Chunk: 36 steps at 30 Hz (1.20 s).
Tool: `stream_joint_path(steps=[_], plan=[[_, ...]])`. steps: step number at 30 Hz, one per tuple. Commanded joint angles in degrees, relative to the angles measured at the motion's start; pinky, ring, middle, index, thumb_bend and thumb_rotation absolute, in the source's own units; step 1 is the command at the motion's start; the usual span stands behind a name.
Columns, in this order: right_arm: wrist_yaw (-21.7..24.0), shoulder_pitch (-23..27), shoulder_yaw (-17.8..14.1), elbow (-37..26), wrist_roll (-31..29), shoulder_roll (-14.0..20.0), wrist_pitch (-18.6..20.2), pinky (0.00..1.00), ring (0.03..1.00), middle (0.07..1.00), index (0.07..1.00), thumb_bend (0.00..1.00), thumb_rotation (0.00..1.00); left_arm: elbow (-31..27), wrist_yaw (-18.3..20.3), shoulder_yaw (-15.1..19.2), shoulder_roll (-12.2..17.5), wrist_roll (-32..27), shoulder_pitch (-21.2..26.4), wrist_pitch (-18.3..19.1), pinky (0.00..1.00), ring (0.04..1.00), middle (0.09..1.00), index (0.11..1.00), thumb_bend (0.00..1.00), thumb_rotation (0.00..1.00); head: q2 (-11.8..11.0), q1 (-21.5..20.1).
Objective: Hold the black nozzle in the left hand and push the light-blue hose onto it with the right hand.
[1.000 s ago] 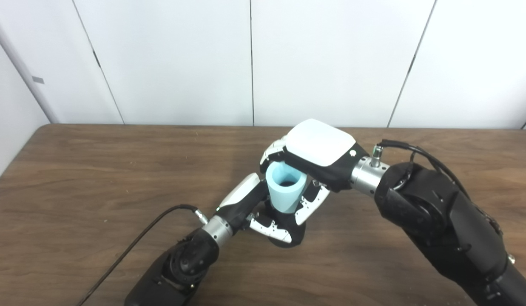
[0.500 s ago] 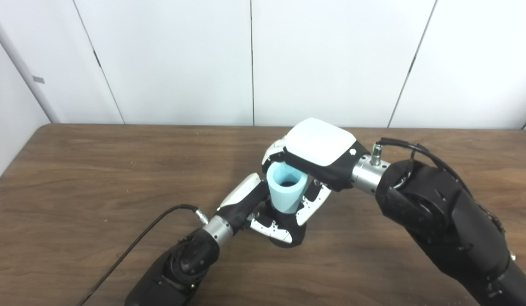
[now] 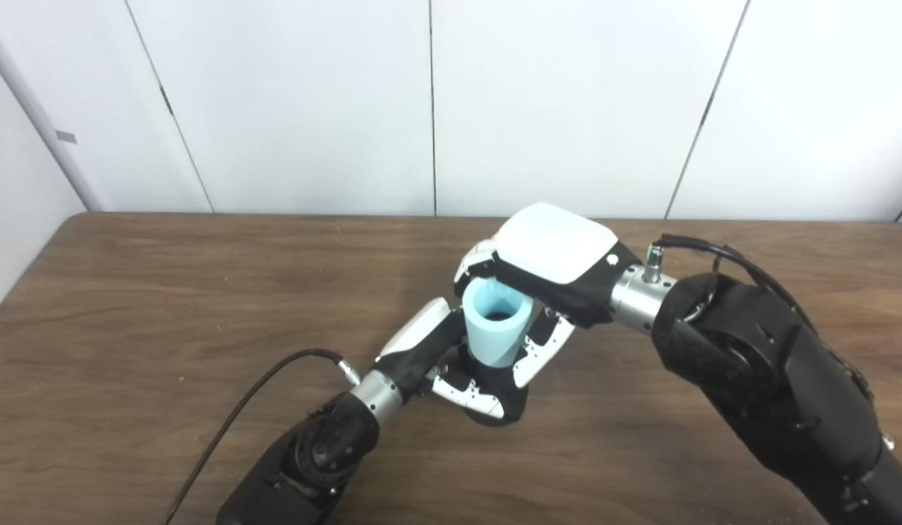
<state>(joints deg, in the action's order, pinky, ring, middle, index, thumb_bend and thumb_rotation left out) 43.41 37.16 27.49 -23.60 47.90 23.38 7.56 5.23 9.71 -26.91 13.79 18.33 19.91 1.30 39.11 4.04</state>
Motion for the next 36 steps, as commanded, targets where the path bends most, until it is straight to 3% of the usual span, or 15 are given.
stream_joint_path(steps=[1, 10, 22, 25, 31, 33, 36], plan=[[6.2, -1.7, 0.9, 1.3, 1.2, 3.5, 0.7, 0.63, 0.742, 0.788, 0.690, 0.81, 0.45, 3.8, 4.3, -1.8, 2.3, 4.0, -3.2, 6.0, 0.28, 0.355, 0.479, 0.484, 0.53, 0.00, 0.1, 0.0], [9.5, -0.4, 0.1, 0.3, 2.7, 3.8, 3.2, 0.62, 0.741, 0.790, 0.701, 0.82, 0.46, 3.8, 4.4, -1.9, 2.3, 4.2, -3.2, 6.3, 0.28, 0.352, 0.477, 0.485, 0.53, 0.00, 0.1, 0.0], [4.5, -2.5, -1.8, -0.7, 1.2, 2.9, 0.1, 0.62, 0.732, 0.780, 0.699, 0.82, 0.44, 4.0, 4.3, -2.0, 2.3, 4.2, -3.0, 6.0, 0.28, 0.355, 0.480, 0.482, 0.53, 0.00, 0.0, 0.1], [0.9, -3.1, -3.2, -0.6, -1.4, 2.2, -2.1, 0.61, 0.726, 0.773, 0.694, 0.81, 0.43, 4.1, 4.2, -2.1, 2.3, 4.2, -3.0, 5.8, 0.29, 0.359, 0.481, 0.482, 0.53, 0.00, 0.0, 0.1], [-17.4, -6.2, -9.6, 1.6, -9.8, -1.5, -14.6, 0.63, 0.732, 0.790, 0.742, 0.80, 0.29, 4.6, 4.2, -2.0, 2.2, 3.8, -2.9, 5.3, 0.28, 0.356, 0.479, 0.483, 0.53, 0.00, 0.0, 0.1], [-22.4, -7.2, -11.2, 2.9, -10.8, -2.8, -18.6, 0.65, 0.760, 0.825, 0.799, 0.80, 0.27, 4.7, 4.2, -2.0, 2.2, 3.9, -2.9, 5.0, 0.28, 0.353, 0.477, 0.484, 0.53, 0.00, -0.1, 0.1], [-26.4, -8.3, -12.9, 3.6, -10.9, -4.2, -22.0, 0.66, 0.787, 0.873, 0.868, 0.79, 0.26, 4.5, 4.2, -1.9, 2.2, 4.0, -2.9, 5.2, 0.28, 0.358, 0.479, 0.483, 0.53, 0.00, -0.1, 0.1]])
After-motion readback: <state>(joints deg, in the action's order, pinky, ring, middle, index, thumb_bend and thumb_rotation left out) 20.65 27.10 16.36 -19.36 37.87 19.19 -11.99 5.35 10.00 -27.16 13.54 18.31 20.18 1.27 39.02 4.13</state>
